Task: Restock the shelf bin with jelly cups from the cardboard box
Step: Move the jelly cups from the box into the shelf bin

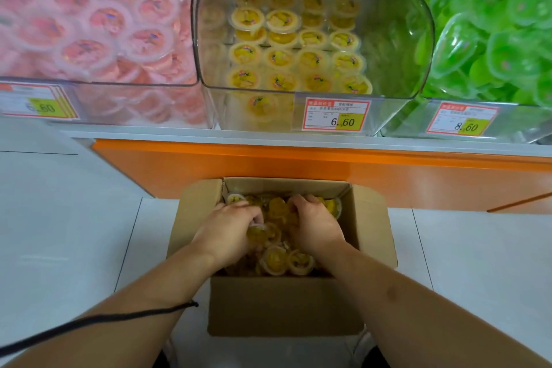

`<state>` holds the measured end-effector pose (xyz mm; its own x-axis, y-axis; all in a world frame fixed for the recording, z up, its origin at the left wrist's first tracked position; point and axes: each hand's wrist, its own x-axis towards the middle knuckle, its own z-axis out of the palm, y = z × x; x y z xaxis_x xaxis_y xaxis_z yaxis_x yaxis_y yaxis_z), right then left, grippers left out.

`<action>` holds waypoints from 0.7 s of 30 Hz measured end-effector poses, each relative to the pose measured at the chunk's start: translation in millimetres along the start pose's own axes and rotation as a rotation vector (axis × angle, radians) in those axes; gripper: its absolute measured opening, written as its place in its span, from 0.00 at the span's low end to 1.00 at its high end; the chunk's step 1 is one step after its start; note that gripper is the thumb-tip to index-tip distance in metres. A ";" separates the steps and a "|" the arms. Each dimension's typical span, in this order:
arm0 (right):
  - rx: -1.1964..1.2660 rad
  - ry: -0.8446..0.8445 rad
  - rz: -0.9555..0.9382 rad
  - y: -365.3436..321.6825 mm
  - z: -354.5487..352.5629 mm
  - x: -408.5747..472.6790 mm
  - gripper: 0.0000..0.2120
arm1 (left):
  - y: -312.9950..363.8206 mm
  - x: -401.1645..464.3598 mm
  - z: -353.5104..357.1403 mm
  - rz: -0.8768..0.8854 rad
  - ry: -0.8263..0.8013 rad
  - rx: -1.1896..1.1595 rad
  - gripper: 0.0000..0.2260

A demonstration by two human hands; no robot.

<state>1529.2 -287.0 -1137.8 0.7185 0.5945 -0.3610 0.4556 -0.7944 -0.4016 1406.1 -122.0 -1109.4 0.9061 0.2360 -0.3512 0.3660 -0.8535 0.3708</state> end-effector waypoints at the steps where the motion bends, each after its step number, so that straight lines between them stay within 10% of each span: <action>1: 0.000 0.007 0.012 -0.6 2.0 0.1 0.23 | 0.1 -0.1 -0.1 0.000 0.001 -0.020 0.11; 21: 0.294 -0.107 -0.013 -34.6 -92.3 -40.2 0.13 | 26.0 -32.3 -76.2 -0.034 0.050 -0.297 0.13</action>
<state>1533.1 -294.9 -1031.7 0.6471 0.6266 -0.4344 0.2819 -0.7260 -0.6273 1402.5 -116.4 -1023.0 0.8991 0.2910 -0.3272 0.4354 -0.6736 0.5973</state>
